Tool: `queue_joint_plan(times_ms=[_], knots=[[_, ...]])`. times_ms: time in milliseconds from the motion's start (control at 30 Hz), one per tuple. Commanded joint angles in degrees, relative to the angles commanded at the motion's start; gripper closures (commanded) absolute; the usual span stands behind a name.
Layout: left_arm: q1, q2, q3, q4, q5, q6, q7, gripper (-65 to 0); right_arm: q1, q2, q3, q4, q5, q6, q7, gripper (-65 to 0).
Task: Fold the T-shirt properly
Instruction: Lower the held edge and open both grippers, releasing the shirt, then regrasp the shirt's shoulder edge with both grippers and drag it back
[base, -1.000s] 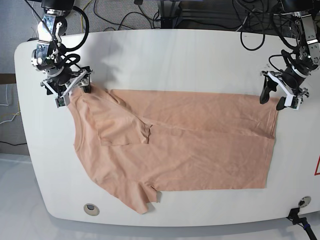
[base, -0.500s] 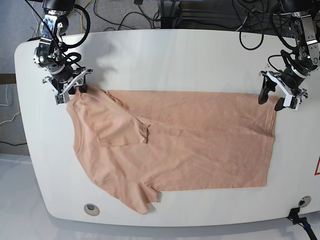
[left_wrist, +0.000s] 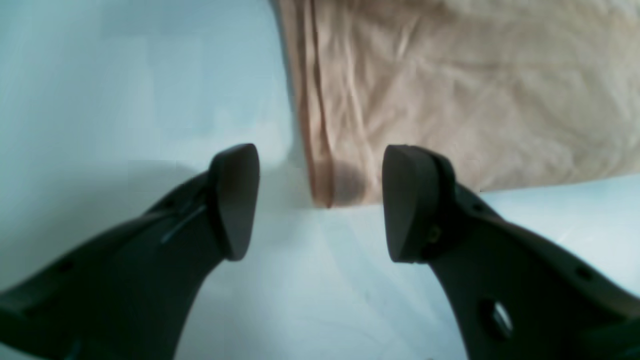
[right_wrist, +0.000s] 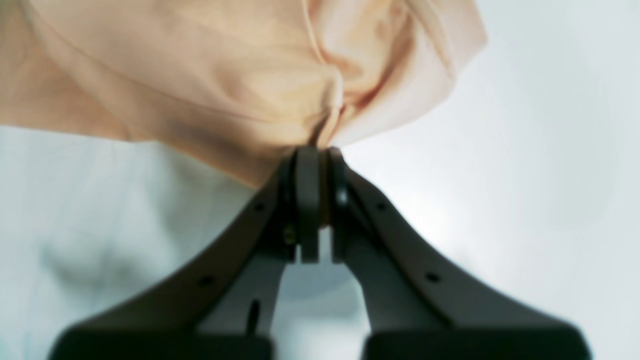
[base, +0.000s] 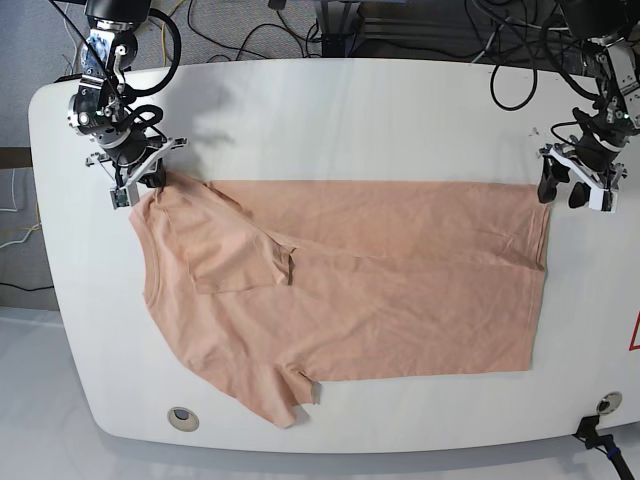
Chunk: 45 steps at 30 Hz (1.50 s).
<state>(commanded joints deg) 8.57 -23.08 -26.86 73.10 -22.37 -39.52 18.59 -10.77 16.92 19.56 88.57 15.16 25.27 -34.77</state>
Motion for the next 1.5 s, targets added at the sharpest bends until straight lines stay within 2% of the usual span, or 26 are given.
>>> queue_joint_plan(times_ms=[133, 267, 567, 633, 767, 933, 1033, 1200, 1333, 1500], knots=[[-1.41, 0.09, 0.18, -3.34, 0.18, -0.48, 0.0, -37.1, 0.0, -0.09, -0.09, 0.0, 0.0, 0.0, 0.0, 0.0], [-3.16, 0.09, 2.55, -5.89, 0.35, -0.48, -0.26, -37.1, 0.0, -1.67, 0.0, 0.18, -0.18, 0.0, 0.0, 0.0], [-3.25, 0.09, 5.8, -6.24, 0.35, -0.48, -0.35, -36.2, 0.0, -1.93, 0.0, 0.18, -0.09, 0.0, 0.0, 0.0], [-3.16, 0.09, 5.8, -6.15, 0.35, -0.48, -0.35, -30.3, 0.09, -1.93, 0.0, 0.18, -0.09, 0.0, 0.0, 0.0], [-2.99, 0.09, 5.8, -6.15, 0.35, -0.48, -0.35, -0.4, 0.09, -1.93, 0.0, 0.18, -0.09, 0.0, 0.0, 0.0], [-2.73, 0.09, 5.71, -5.89, 0.35, -0.48, -0.35, 0.0, -0.35, -2.02, -0.09, 0.97, 0.0, 0.0, -0.18, 0.0], [-0.88, 0.0, 5.54, -5.36, 0.09, -0.48, -0.35, 0.0, -2.2, -3.52, 0.09, 1.93, 0.0, 0.0, -0.26, 0.0], [6.59, 0.0, 5.63, 3.25, 0.35, -0.48, -0.09, 0.0, -9.67, -5.54, 0.35, 10.02, 0.0, -0.18, -0.26, 0.0], [13.45, -0.35, 5.27, 9.49, 0.35, -0.48, -0.09, 0.0, -16.0, -8.44, 5.01, 15.12, 0.0, 0.0, -0.26, 0.0], [19.78, -0.44, 2.02, 13.98, 0.35, -0.48, -0.09, 0.0, -21.63, -8.53, 6.59, 16.35, 0.0, 0.0, -0.26, 0.0]])
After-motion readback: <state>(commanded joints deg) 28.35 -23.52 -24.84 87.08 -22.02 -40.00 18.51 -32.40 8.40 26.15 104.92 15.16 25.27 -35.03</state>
